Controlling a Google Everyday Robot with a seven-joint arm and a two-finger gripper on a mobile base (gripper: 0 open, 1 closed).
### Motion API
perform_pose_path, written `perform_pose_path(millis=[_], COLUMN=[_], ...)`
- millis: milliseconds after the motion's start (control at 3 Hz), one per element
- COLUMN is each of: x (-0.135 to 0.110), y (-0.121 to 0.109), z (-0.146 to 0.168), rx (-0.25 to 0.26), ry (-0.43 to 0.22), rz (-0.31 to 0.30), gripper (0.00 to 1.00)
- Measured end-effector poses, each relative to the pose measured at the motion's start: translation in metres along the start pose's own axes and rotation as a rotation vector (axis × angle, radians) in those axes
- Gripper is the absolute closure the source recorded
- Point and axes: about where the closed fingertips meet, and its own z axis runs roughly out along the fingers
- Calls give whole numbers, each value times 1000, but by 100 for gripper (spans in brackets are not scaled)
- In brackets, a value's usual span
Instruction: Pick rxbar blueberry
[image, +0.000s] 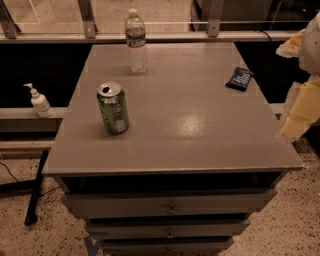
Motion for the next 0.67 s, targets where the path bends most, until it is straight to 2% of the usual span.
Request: perform_pose_path(millis=[333, 667], x=[0, -6], y=[0, -1], z=[0, 15], rx=[0, 17], ry=[0, -56], rz=[0, 36], gripper=[0, 0])
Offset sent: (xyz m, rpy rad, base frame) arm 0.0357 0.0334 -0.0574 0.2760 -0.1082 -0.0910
